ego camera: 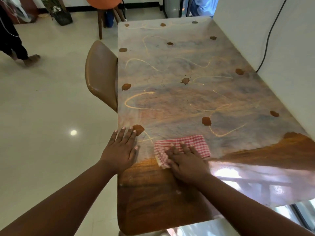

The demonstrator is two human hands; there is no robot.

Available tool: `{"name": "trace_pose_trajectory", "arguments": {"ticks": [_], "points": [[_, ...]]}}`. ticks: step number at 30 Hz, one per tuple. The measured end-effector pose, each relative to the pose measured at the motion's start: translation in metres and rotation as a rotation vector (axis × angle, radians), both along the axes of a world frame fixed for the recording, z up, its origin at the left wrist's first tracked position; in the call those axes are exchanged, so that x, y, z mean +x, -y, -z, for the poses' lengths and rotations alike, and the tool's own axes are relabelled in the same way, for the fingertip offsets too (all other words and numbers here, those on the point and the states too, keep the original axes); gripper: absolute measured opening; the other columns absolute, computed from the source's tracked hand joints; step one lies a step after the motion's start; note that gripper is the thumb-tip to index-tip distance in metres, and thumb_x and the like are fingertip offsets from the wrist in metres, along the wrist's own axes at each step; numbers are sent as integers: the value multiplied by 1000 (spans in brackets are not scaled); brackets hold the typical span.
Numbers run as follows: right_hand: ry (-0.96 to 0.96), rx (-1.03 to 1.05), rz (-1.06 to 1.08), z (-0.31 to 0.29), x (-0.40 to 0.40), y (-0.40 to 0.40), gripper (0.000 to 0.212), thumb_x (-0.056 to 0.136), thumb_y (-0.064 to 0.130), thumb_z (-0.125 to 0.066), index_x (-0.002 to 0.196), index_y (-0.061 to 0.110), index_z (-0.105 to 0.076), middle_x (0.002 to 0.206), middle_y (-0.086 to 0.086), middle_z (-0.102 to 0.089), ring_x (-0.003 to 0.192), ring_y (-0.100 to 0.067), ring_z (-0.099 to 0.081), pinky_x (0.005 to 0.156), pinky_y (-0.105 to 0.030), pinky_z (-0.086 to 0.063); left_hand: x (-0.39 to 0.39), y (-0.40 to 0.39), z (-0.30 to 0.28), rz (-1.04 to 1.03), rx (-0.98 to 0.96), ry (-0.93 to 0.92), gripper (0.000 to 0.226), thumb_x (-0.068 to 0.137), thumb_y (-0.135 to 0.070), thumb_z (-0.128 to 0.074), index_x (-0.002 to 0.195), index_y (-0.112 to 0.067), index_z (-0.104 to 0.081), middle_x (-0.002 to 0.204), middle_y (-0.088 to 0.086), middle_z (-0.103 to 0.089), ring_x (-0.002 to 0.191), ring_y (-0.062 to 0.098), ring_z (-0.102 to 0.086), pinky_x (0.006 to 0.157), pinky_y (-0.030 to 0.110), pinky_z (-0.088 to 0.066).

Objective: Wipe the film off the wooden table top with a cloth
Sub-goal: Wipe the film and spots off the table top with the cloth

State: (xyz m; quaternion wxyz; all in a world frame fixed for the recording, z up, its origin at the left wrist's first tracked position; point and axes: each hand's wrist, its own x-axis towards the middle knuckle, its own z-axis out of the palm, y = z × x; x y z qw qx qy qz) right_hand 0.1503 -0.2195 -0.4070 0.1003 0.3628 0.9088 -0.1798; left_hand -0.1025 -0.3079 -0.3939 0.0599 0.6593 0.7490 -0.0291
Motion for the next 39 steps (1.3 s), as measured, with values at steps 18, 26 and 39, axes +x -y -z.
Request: {"name": "trace_pose_trajectory", "arguments": {"ticks": [18,26,39], "points": [[11,-17,-69,-10,-94,60,55,99,51,-15,150,33,-13,159,5,-10,146,-28,2,112,-49,12,-42,20,18,-47,-19,13,76,87,-48,9,153,-13,-7,161,7,-5,147,28,4,113,38,17],[59,38,-77,-4,-65,96,53,95,56,-14,147,46,-15,154,17,-13,144,-18,-6,112,-43,1,-80,24,23,-14,-12,-12,67,92,-42,-3,153,-13,-7,161,6,-4,147,26,5,112,39,17],[41,34,30,-3,-145,112,54,98,52,-10,149,37,3,154,11,6,142,-27,14,110,-49,16,-100,23,37,111,-19,21,81,84,-51,22,152,-14,0,159,4,7,147,24,12,111,38,21]]}}
